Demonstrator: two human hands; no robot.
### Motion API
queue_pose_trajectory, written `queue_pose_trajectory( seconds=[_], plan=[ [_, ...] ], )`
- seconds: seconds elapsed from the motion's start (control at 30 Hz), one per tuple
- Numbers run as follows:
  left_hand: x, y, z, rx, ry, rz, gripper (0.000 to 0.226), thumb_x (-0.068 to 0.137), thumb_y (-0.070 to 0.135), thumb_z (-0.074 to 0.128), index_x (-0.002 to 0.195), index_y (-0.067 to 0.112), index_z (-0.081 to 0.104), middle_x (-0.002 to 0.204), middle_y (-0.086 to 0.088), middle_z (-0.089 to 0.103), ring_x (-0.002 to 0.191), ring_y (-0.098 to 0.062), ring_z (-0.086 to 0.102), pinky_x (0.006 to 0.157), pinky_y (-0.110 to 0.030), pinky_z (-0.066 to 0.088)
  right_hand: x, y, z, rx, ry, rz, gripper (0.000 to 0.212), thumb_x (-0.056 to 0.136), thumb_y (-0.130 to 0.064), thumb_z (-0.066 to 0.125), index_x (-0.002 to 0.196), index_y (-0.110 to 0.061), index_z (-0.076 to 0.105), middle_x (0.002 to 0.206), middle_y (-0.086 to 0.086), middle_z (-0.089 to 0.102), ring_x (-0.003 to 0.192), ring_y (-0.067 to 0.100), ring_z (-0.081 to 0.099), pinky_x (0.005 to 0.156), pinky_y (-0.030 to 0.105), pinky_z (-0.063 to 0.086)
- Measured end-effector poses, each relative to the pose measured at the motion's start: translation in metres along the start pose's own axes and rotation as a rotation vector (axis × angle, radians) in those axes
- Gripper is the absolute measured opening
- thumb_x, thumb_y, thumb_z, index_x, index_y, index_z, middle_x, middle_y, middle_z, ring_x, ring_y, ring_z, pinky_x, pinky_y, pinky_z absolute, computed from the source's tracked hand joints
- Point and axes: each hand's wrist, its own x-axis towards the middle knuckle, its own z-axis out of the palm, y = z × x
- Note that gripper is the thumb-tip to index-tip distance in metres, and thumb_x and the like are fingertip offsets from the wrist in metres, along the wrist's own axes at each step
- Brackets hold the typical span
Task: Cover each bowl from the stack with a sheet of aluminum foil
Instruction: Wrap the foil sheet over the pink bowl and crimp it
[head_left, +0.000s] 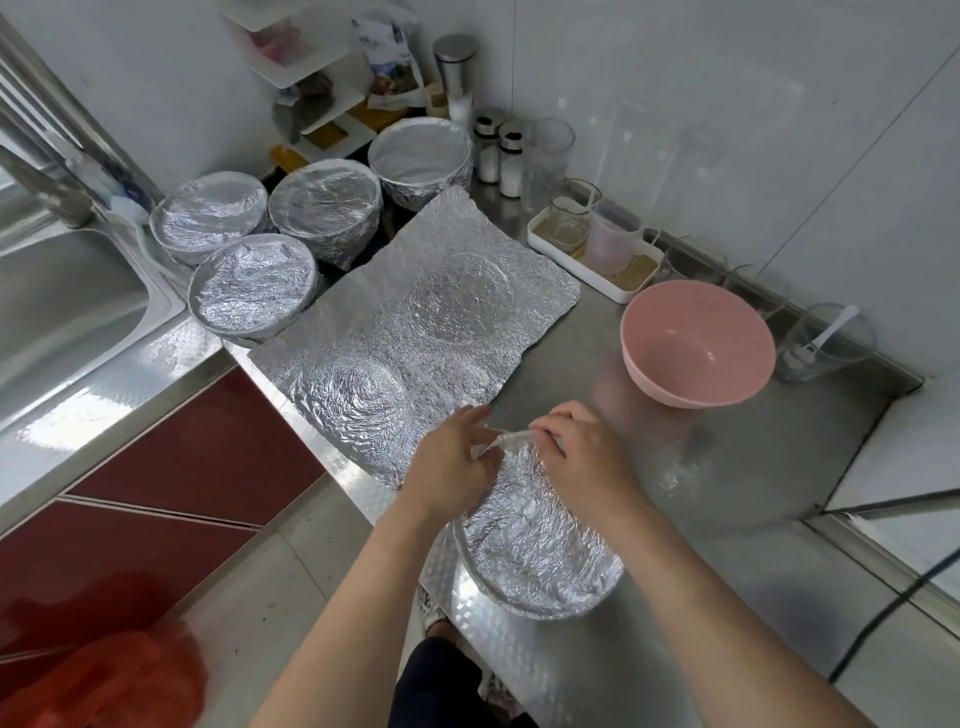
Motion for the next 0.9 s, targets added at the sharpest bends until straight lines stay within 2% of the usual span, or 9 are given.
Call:
queue_pose_trajectory(
  seconds=[0.1, 0.17, 0.23, 0.33, 0.47, 0.6, 0.77, 0.83, 0.9],
  plan=[
    [-0.003, -0.001, 0.001, 0.015, 0.008, 0.018, 0.028, 0.092, 0.018, 0.061, 0.118, 0.016, 0.070, 0.138, 0.003, 0.057, 0.132, -0.014, 0.047, 0.106, -0.027, 0.035, 0.001, 0.004, -0.002, 0.007, -0.063, -0.022, 0.020, 0.096, -0.022, 0.054, 0.103, -0.011, 0.070, 0.105, -0.002, 0.060, 0.093, 0.015, 0.057, 0.082, 0.032, 0.048],
    [-0.005, 0.000, 0.001, 0.009, 0.032, 0.006, 0.025, 0.094, 0.020, 0.059, 0.116, 0.016, 0.071, 0.121, 0.001, 0.068, 0.110, -0.018, 0.062, 0.091, -0.025, 0.043, 0.000, 0.006, -0.005, 0.009, -0.111, -0.036, 0.025, 0.098, -0.021, 0.052, 0.114, -0.010, 0.067, 0.118, 0.000, 0.062, 0.106, 0.018, 0.058, 0.092, 0.030, 0.045],
    [-0.007, 0.001, 0.001, 0.038, 0.037, -0.012, 0.023, 0.096, 0.024, 0.054, 0.113, 0.021, 0.071, 0.091, -0.001, 0.073, 0.078, -0.018, 0.064, 0.071, -0.024, 0.041, -0.002, 0.008, -0.008, -0.001, -0.150, -0.011, 0.034, 0.100, -0.022, 0.047, 0.129, -0.007, 0.058, 0.136, 0.005, 0.056, 0.123, 0.021, 0.052, 0.103, 0.026, 0.035],
    [-0.011, 0.000, 0.005, 0.066, 0.052, -0.019, 0.020, 0.099, 0.027, 0.050, 0.100, 0.022, 0.069, 0.068, 0.002, 0.065, 0.066, -0.022, 0.060, 0.067, -0.029, 0.046, -0.005, 0.010, -0.010, -0.001, -0.163, 0.046, 0.038, 0.102, -0.022, 0.043, 0.135, -0.005, 0.053, 0.142, 0.008, 0.051, 0.130, 0.021, 0.047, 0.106, 0.025, 0.029],
    [-0.014, 0.002, 0.012, -0.007, 0.097, -0.041, 0.019, 0.099, 0.026, 0.052, 0.095, 0.017, 0.068, 0.065, -0.002, 0.062, 0.067, -0.026, 0.061, 0.060, -0.032, 0.041, -0.008, 0.010, -0.008, -0.002, -0.117, 0.061, 0.031, 0.101, -0.020, 0.043, 0.124, -0.009, 0.061, 0.116, 0.008, 0.067, 0.106, 0.026, 0.060, 0.084, 0.029, 0.038],
    [-0.016, 0.002, 0.018, -0.084, 0.139, -0.060, 0.017, 0.098, 0.021, 0.054, 0.097, 0.014, 0.070, 0.065, 0.003, 0.059, 0.060, -0.017, 0.051, 0.057, -0.029, 0.027, -0.010, 0.011, -0.006, 0.010, -0.073, 0.072, 0.026, 0.101, -0.023, 0.043, 0.113, -0.014, 0.065, 0.079, 0.002, 0.064, 0.069, 0.017, 0.053, 0.060, 0.025, 0.025],
    [-0.015, 0.009, 0.018, -0.284, 0.120, -0.084, 0.034, 0.099, 0.037, 0.052, 0.127, 0.021, 0.063, 0.109, 0.007, 0.068, 0.095, -0.008, 0.062, 0.084, -0.025, 0.048, -0.012, 0.008, -0.010, 0.098, -0.072, 0.097, 0.027, 0.100, -0.022, 0.048, 0.119, -0.012, 0.064, 0.078, -0.010, 0.055, 0.067, 0.008, 0.050, 0.059, 0.020, 0.031],
    [-0.014, 0.006, 0.023, -0.247, 0.114, -0.056, 0.026, 0.101, 0.035, 0.049, 0.112, 0.022, 0.068, 0.084, 0.002, 0.071, 0.069, -0.009, 0.060, 0.065, -0.028, 0.045, -0.012, 0.006, -0.013, 0.113, -0.098, 0.108, 0.028, 0.101, -0.021, 0.047, 0.121, -0.012, 0.063, 0.073, -0.015, 0.051, 0.060, 0.000, 0.046, 0.057, 0.011, 0.033],
    [-0.013, 0.002, 0.027, -0.230, 0.130, -0.075, 0.024, 0.102, 0.032, 0.047, 0.084, 0.024, 0.063, 0.061, 0.004, 0.056, 0.053, -0.009, 0.045, 0.054, -0.029, 0.032, -0.013, 0.007, -0.014, 0.134, -0.118, 0.123, 0.028, 0.101, -0.020, 0.045, 0.121, -0.013, 0.063, 0.063, -0.015, 0.045, 0.055, -0.003, 0.048, 0.055, 0.008, 0.034]
  ],
)
